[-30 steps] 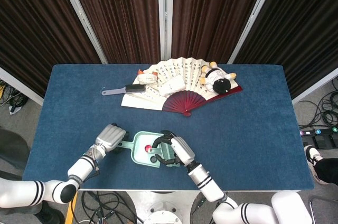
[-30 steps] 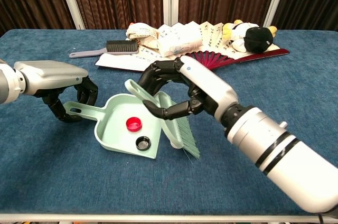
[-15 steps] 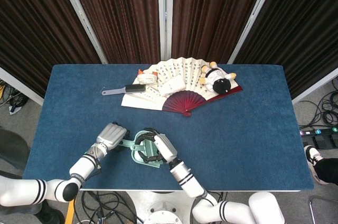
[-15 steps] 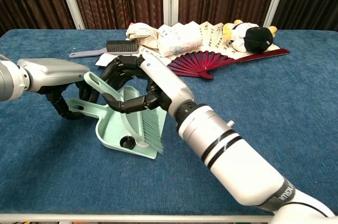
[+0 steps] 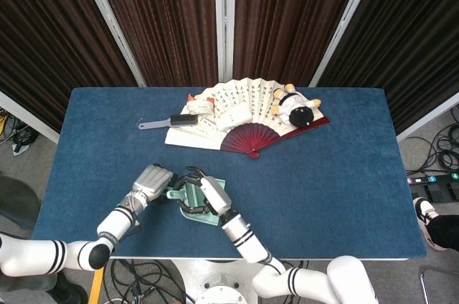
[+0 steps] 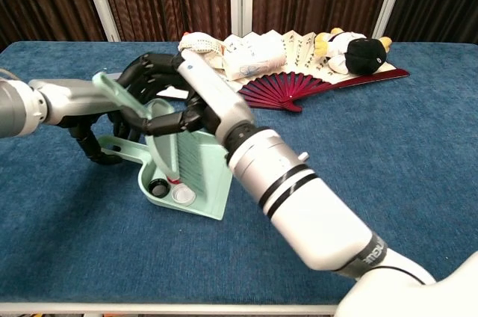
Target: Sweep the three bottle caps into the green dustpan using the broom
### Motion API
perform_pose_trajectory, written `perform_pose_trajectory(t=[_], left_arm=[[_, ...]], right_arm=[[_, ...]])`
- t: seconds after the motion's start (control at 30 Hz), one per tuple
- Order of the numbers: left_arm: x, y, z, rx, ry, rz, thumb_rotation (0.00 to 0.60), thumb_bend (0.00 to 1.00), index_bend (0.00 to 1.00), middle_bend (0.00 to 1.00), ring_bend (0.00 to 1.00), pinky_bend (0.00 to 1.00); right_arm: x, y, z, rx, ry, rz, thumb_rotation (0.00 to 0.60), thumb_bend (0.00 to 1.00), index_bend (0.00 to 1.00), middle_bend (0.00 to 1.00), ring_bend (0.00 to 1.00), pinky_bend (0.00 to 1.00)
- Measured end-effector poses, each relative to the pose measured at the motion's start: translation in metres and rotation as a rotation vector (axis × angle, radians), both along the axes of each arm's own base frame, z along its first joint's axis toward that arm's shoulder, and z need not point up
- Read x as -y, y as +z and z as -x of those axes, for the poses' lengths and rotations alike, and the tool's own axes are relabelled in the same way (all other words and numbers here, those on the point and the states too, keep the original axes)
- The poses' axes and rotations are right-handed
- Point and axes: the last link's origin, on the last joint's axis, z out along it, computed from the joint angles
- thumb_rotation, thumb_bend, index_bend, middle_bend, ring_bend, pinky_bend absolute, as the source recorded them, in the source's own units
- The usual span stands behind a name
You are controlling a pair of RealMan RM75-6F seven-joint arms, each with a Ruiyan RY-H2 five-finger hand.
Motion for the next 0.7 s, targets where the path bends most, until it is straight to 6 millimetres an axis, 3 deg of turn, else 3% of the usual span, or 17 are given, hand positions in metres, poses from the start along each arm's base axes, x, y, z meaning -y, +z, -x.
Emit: perform_pose_trajectory(t=[0.33,0.53,0.63,0.7], left_arm=[[-0.003,0.008,0.008,0.033,0.026,-0.063,0.600,0.40,0.56,0.51,0.37,0.24],[-0.009,0.010,0.008,0.043,0.040,-0.085,0.600,0.40,0.46,0.45,0.36,0.24],[-0.011,0.012,0.008,0.052,0.052,-0.101,0.600,0.38,0.39,0.40,0.33,0.24],[-0.013,0.012,0.008,0.057,0.061,-0.110,0.600,0.31,0.34,0.36,0.28,0.24]], right_arm=[[0.029,0.068,0.052,-0.164,0.073,0.111,0.600,0.60,0.84,0.71,0.36,0.12],[0.044,0.121,0.106,-0.499,0.117,0.168,0.600,0.61,0.84,0.71,0.35,0.12],[0.046,0.132,0.131,-0.685,0.133,0.157,0.600,0.60,0.82,0.70,0.32,0.10],[0.046,0.133,0.142,-0.778,0.148,0.149,0.600,0.60,0.78,0.68,0.29,0.08]])
